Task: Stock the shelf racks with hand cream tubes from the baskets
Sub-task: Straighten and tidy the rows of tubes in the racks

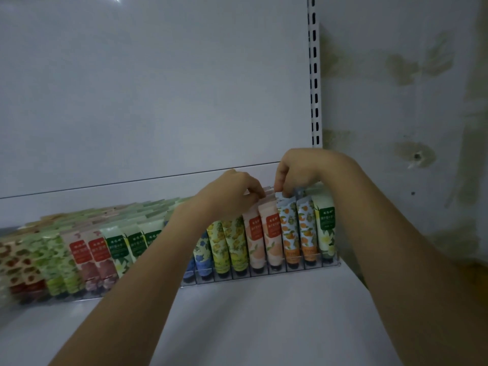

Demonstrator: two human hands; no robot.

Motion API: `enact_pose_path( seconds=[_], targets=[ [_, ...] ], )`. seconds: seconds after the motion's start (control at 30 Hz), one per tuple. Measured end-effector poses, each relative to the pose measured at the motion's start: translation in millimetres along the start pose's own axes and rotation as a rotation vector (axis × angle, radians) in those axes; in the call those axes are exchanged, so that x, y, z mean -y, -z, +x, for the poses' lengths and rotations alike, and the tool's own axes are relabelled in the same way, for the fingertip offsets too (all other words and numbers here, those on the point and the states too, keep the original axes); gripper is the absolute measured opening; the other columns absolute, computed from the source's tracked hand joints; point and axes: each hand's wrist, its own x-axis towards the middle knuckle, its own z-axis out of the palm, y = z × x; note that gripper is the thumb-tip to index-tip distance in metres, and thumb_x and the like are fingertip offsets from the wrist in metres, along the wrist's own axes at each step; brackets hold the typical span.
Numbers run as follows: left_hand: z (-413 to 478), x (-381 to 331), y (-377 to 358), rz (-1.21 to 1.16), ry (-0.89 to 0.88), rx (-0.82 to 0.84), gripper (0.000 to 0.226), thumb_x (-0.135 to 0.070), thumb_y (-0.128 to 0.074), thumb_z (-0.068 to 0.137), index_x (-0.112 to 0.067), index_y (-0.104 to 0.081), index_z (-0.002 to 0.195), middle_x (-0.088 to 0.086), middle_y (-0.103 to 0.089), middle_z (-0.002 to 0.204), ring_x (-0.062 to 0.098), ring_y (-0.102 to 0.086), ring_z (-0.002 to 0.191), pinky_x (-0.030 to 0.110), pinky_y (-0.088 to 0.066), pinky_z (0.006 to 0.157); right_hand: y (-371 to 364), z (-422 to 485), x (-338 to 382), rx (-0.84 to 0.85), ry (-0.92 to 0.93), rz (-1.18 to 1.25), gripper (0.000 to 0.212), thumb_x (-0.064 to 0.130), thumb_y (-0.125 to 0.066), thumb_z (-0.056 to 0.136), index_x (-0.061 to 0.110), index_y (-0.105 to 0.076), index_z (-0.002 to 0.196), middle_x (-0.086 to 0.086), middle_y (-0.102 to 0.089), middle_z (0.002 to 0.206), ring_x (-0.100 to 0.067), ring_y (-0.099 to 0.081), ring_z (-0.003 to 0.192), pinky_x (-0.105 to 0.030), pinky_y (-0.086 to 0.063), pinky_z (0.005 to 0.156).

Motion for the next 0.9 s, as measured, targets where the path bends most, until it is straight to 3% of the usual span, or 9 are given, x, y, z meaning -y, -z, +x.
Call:
enact_pose_path(
  seconds=[0.1, 0.23, 0.33, 0.43, 0.57, 0.9],
  targets=[
    [-0.9, 0.6, 1.2, -0.019, -0.015, -0.002, 0.028, -0.015, -0.044, 0.095, -0.015, -0.063, 0.116, 0.001, -0.061, 0.119, 0.006, -0.040, 0.085, 0.009, -0.024, 0.068, -1.0, -0.4, 0.8, 0.015, 0.009, 0.017, 0.020, 0.006, -0.063, 0.083, 0.015, -0.071, 0.099, 0.013, -0.055, 0.072, -0.013, -0.055, 0.084, -0.022, -0.046, 0.066],
    [-1.7, 4.5, 3.6, -0.049, 0.005, -0.018, 0.022, -0.019, -0.050, 0.093, -0.015, -0.066, 0.108, 0.000, -0.064, 0.112, 0.006, -0.042, 0.082, 0.011, -0.027, 0.064, -2.7, 0.7, 1.0, 0.006, 0.028, 0.031, 0.021, 0.002, -0.063, 0.081, 0.016, -0.071, 0.096, 0.009, -0.059, 0.078, -0.013, -0.055, 0.088, -0.025, -0.047, 0.071],
    [-2.2, 4.9, 7.2, -0.030, 0.049, -0.001, 0.021, -0.027, -0.053, 0.091, -0.016, -0.066, 0.103, -0.003, -0.061, 0.105, 0.008, -0.042, 0.083, 0.017, -0.031, 0.071, 0.7, 0.9, -2.4, -0.028, 0.028, 0.056, 0.019, 0.002, -0.066, 0.079, 0.019, -0.068, 0.088, 0.004, -0.060, 0.092, -0.015, -0.053, 0.093, -0.029, -0.043, 0.077],
    [-2.8, 2.7, 10.2, 0.000, 0.056, 0.047, 0.025, -0.033, -0.053, 0.090, -0.017, -0.066, 0.104, -0.006, -0.052, 0.095, 0.010, -0.041, 0.084, 0.023, -0.033, 0.074, 6.3, -1.0, -8.6, -0.024, 0.014, 0.058, 0.016, 0.006, -0.066, 0.082, 0.022, -0.065, 0.083, 0.004, -0.057, 0.091, -0.016, -0.051, 0.093, -0.028, -0.040, 0.074],
    [-3.4, 1.8, 11.1, 0.000, 0.049, 0.077, 0.022, -0.029, -0.055, 0.090, -0.017, -0.067, 0.104, -0.009, -0.049, 0.094, 0.008, -0.039, 0.084, 0.022, -0.032, 0.074, 13.3, -2.7, -17.0, -0.011, -0.011, 0.044, 0.016, 0.007, -0.066, 0.082, 0.022, -0.068, 0.087, 0.009, -0.055, 0.081, -0.017, -0.052, 0.094, -0.027, -0.044, 0.072],
    [-4.6, 1.4, 11.8, -0.018, 0.025, 0.074, 0.020, -0.029, -0.055, 0.090, -0.018, -0.066, 0.104, -0.010, -0.050, 0.094, 0.006, -0.040, 0.081, 0.018, -0.030, 0.072, 11.9, -0.5, -26.0, 0.039, -0.057, 0.070, 0.021, 0.014, -0.070, 0.079, 0.018, -0.071, 0.100, 0.003, -0.061, 0.097, -0.018, -0.053, 0.099, -0.029, -0.048, 0.082]
  ],
)
